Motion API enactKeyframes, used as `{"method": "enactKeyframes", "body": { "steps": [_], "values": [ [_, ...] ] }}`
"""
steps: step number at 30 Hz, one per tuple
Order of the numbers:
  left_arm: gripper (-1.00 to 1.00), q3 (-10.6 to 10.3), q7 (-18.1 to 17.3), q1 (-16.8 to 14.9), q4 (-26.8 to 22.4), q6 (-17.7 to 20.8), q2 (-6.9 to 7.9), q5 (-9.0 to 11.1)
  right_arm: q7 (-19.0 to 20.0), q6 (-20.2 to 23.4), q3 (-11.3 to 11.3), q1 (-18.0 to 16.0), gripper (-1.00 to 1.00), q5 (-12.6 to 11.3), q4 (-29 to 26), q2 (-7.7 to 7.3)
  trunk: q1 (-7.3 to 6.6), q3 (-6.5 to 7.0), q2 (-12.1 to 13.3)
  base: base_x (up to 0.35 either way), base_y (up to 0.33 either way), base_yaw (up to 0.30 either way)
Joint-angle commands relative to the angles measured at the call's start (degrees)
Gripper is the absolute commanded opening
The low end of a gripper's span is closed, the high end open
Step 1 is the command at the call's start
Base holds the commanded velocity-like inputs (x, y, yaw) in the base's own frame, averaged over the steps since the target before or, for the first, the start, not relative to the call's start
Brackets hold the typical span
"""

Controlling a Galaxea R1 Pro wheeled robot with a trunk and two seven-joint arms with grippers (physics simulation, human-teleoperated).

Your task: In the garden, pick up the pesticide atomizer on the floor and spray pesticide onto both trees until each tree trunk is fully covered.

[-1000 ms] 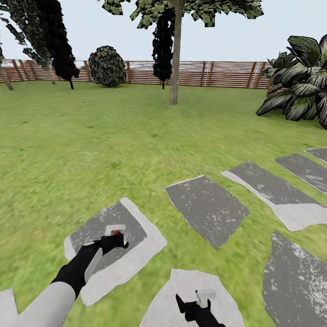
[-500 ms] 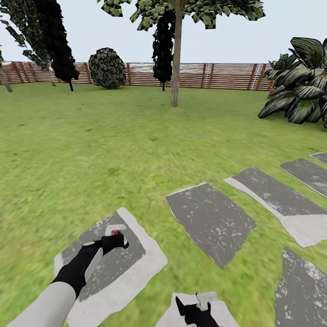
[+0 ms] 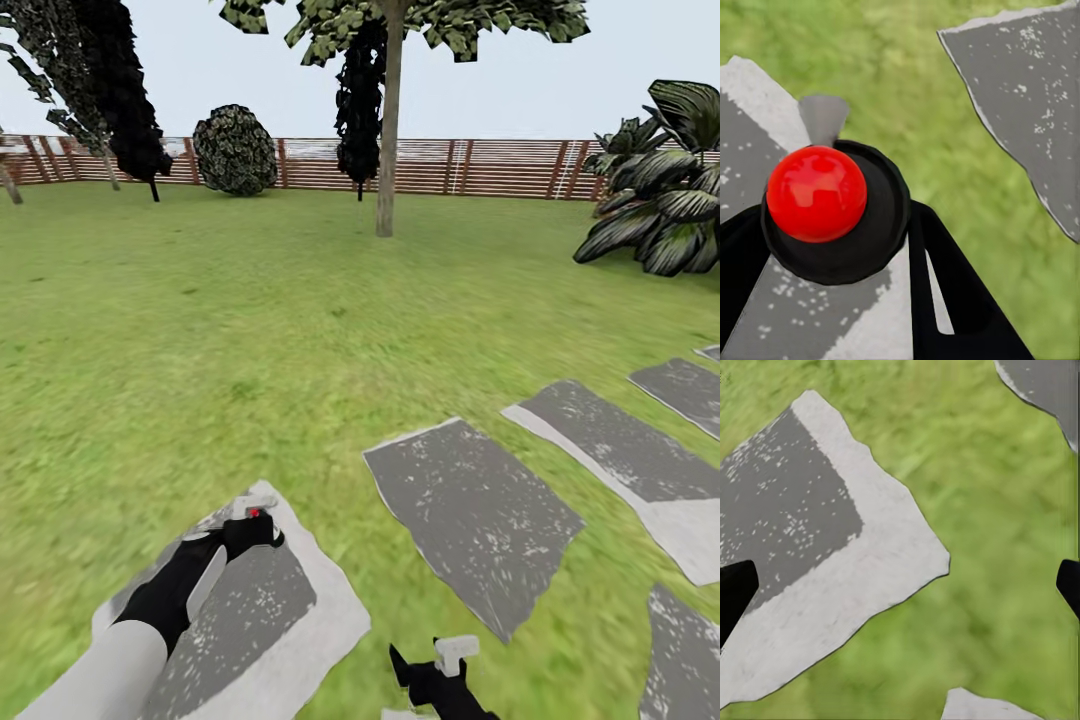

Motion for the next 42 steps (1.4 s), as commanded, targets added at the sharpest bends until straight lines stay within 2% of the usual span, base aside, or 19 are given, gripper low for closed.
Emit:
{"method": "enactKeyframes", "body": {
  "steps": [1, 13, 20, 23, 27, 28, 29, 31, 32, 33, 37, 39, 42],
  "values": [
    [-1.00, -0.23, 0.11, -0.02, -0.08, 0.32, 0.07, 0.60, 0.56, -0.06, -0.46, -0.03, 1.00, -0.02, -0.07, 0.06, 0.03, -0.05, -0.02, 0.339, 0.000, 0.000],
    [-1.00, -0.17, 0.13, -0.02, 0.00, 0.32, 0.08, 0.60, 0.42, -0.20, -0.35, -0.03, 1.00, 0.32, -0.05, -0.08, 0.03, -0.05, -0.02, 0.339, 0.000, 0.000],
    [-1.00, -0.24, 0.13, -0.02, 0.04, 0.32, 0.07, 0.60, 0.41, -0.58, -0.36, -0.03, 1.00, 0.32, -0.16, -0.66, 0.03, -0.05, -0.02, 0.339, 0.000, 0.000],
    [-1.00, -0.24, 0.13, -0.02, 0.03, 0.32, 0.01, 0.57, 0.45, -2.49, -0.30, -0.03, 1.00, 0.32, -0.23, -0.78, 0.03, -0.05, -0.02, 0.339, 0.000, 0.000],
    [-1.00, -0.24, 0.13, -0.02, 0.03, 0.32, -0.01, 0.53, 0.86, -9.06, -0.18, -0.03, 1.00, 0.21, -0.27, -0.93, 0.03, -0.05, -0.02, 0.339, 0.000, 0.000],
    [-1.00, -0.24, 0.13, -0.02, 0.01, 0.32, -0.02, 0.55, 1.83, -10.08, -0.13, -0.03, 1.00, 0.07, -0.23, -1.20, 0.03, -0.05, -0.02, 0.339, 0.000, 0.000],
    [-1.00, -0.24, 0.13, -0.02, 0.04, 0.32, -0.02, 0.58, 7.56, -10.46, -0.15, -0.03, 1.00, -0.01, 0.05, -1.37, 0.03, -0.05, -0.02, 0.339, 0.000, 0.000],
    [-1.00, -0.27, 0.13, -0.02, 0.04, 0.32, -0.02, 0.58, 14.10, -10.57, -0.25, -0.03, 1.00, -0.03, 0.27, -1.64, 0.03, -0.05, -0.02, 0.339, 0.000, 0.000],
    [-1.00, -0.31, 0.13, -0.02, 0.08, 0.32, -0.07, 0.56, 14.00, -10.67, -0.26, -0.03, 1.00, 0.06, 0.47, -1.77, 0.03, -0.05, -0.02, 0.339, 0.000, 0.000],
    [-1.00, -0.32, 0.13, -0.02, 0.09, 0.32, -0.08, 0.55, 13.27, -10.72, -0.24, -0.03, 1.00, 0.08, 0.61, -1.72, 0.03, -0.05, -0.02, 0.339, 0.000, 0.000],
    [-1.00, -0.33, 0.13, -0.02, 0.09, 0.32, -0.10, 0.53, 5.50, -14.02, -0.18, 0.16, 1.00, 0.08, 3.07, -1.35, 0.03, -0.05, -0.02, 0.339, 0.000, 0.000],
    [-1.00, -0.33, 0.13, -0.02, 0.14, 0.32, -0.10, 0.52, 0.85, -17.89, -0.17, 0.25, 1.00, 0.10, 4.12, -1.15, 0.03, -0.05, -0.02, 0.339, 0.000, 0.000],
    [-1.00, -0.33, 0.13, -0.02, 0.22, 0.32, -0.10, 0.52, -3.89, -22.98, -0.11, 0.30, 1.00, 0.21, 6.13, -0.95, 0.03, -0.05, -0.02, 0.339, 0.000, 0.000]
  ]
}}
